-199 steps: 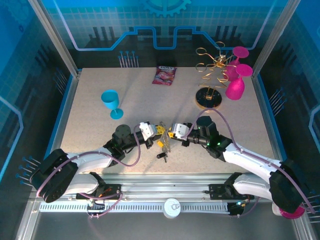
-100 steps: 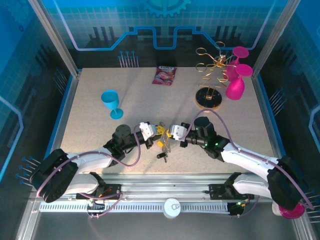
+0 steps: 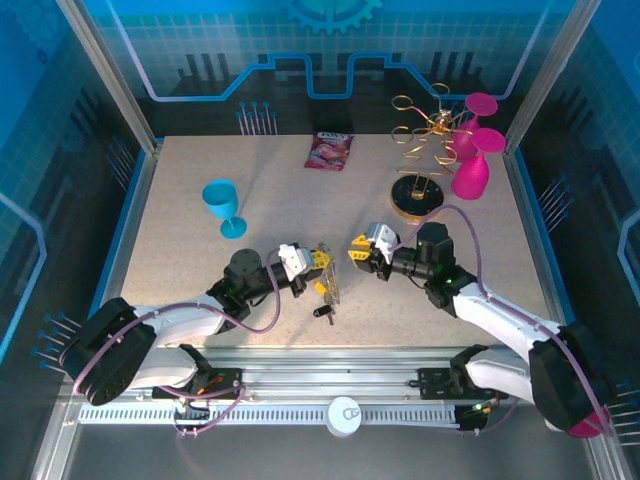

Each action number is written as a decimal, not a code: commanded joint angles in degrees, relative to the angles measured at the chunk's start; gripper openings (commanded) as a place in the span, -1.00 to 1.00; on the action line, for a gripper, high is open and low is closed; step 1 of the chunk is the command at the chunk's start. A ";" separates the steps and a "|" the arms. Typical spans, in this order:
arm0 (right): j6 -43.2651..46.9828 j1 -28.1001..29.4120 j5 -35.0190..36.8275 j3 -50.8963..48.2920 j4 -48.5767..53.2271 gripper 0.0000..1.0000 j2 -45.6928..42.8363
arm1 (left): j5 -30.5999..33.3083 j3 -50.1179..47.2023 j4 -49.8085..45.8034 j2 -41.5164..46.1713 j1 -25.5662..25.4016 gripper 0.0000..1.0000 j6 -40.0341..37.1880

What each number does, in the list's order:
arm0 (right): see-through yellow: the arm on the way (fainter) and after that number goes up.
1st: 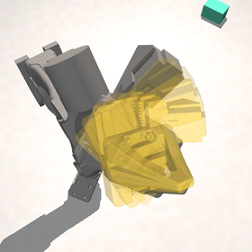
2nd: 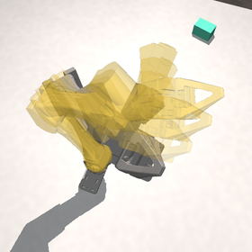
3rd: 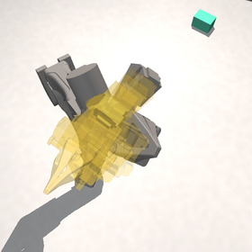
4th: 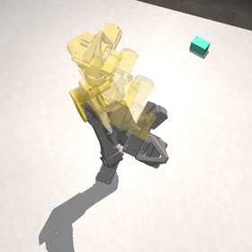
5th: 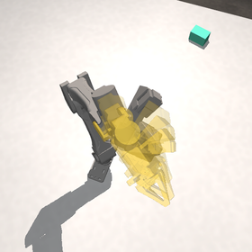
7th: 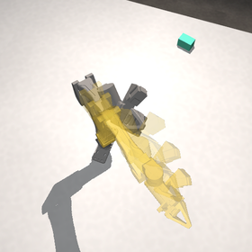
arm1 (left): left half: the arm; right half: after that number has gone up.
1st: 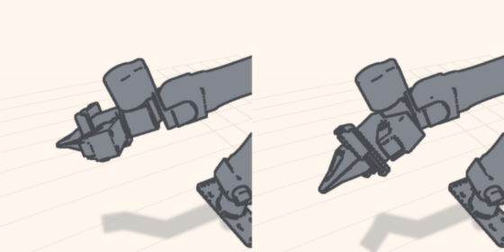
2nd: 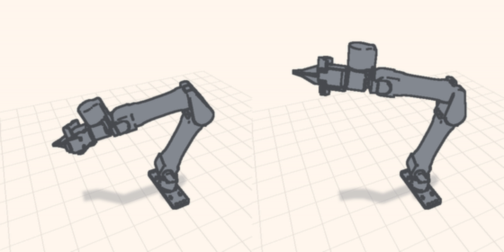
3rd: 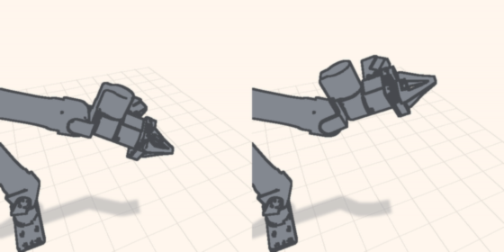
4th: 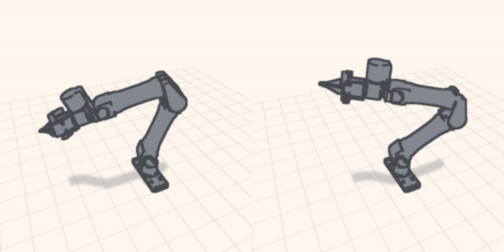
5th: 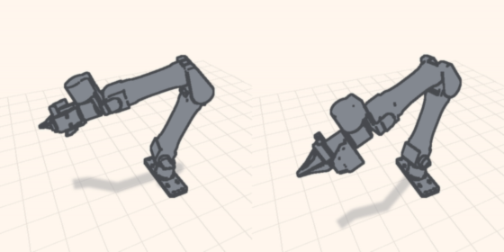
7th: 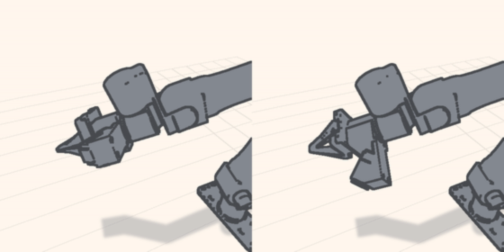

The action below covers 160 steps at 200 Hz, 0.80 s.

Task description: Put the keys on the keyring

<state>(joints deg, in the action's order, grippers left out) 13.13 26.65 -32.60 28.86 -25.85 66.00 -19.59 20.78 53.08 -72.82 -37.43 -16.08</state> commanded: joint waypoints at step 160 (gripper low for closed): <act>-5.04 2.52 -14.20 4.61 -9.18 -0.54 11.42 | -6.67 1.63 5.13 -0.62 1.42 -1.00 3.20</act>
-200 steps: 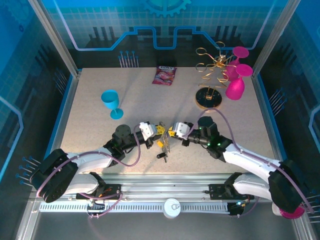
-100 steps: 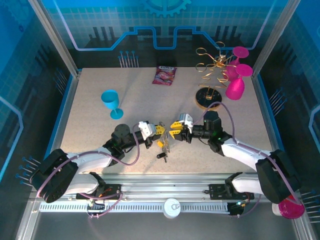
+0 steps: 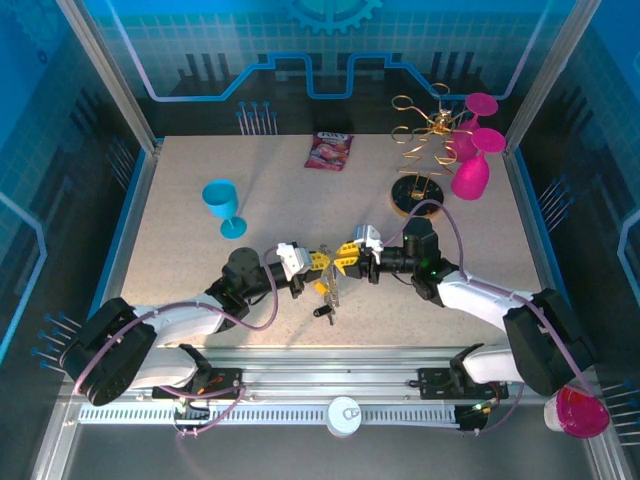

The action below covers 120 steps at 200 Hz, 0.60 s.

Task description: Put the keys on the keyring

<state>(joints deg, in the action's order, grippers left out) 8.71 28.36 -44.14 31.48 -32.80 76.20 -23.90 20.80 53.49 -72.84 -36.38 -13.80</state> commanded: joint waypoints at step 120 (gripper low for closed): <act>20.17 4.97 7.88 16.18 41.41 -1.00 -4.37 | 3.97 5.72 -17.93 4.50 0.53 -0.81 -4.64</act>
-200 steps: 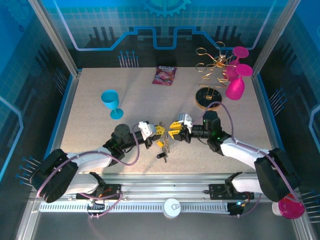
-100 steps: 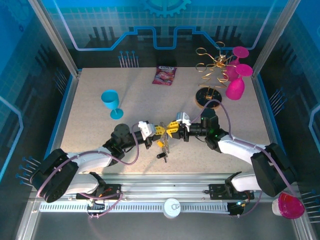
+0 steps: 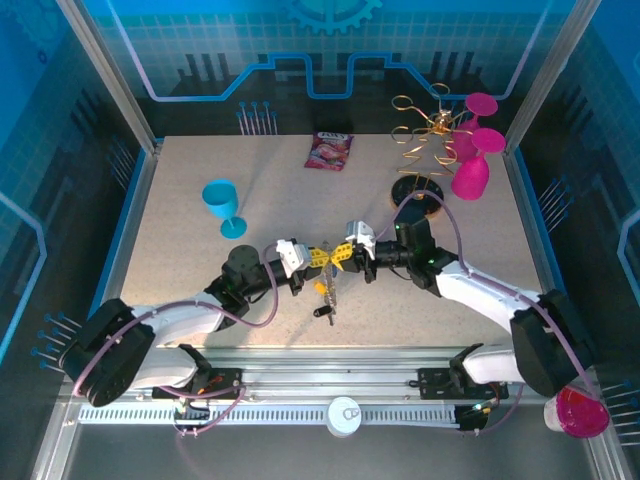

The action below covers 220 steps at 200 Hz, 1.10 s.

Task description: Put the keys on the keyring

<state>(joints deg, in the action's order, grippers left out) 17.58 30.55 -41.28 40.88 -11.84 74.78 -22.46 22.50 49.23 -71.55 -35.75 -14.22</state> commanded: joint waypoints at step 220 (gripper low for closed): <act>-5.67 -1.89 -3.71 -5.12 -6.39 -0.44 -7.46 | -2.35 4.95 -15.26 3.62 0.64 -1.00 -7.61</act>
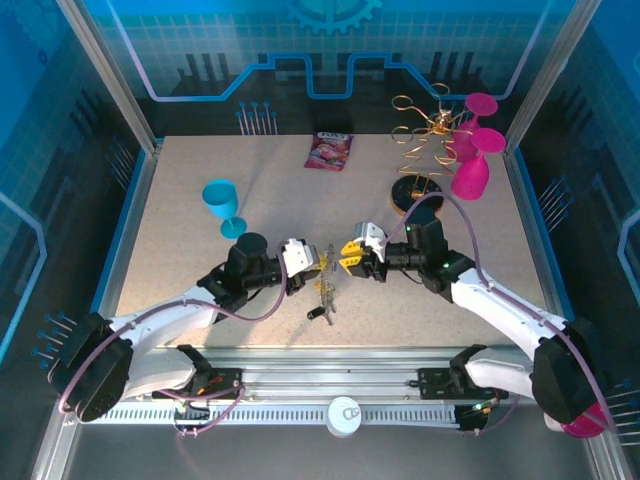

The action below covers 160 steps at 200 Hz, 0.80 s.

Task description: Put the keys on the keyring

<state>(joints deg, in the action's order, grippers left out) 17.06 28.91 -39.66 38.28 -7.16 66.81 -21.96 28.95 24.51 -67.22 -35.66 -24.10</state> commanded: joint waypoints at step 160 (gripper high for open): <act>0.16 2.56 -1.43 0.86 -7.77 -0.47 6.13 | -7.16 -4.25 18.01 -1.51 0.95 -1.00 3.87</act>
<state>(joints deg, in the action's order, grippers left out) 16.21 30.59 -40.75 36.99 -14.24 71.75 -26.52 25.12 37.93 -68.69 -35.29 -21.17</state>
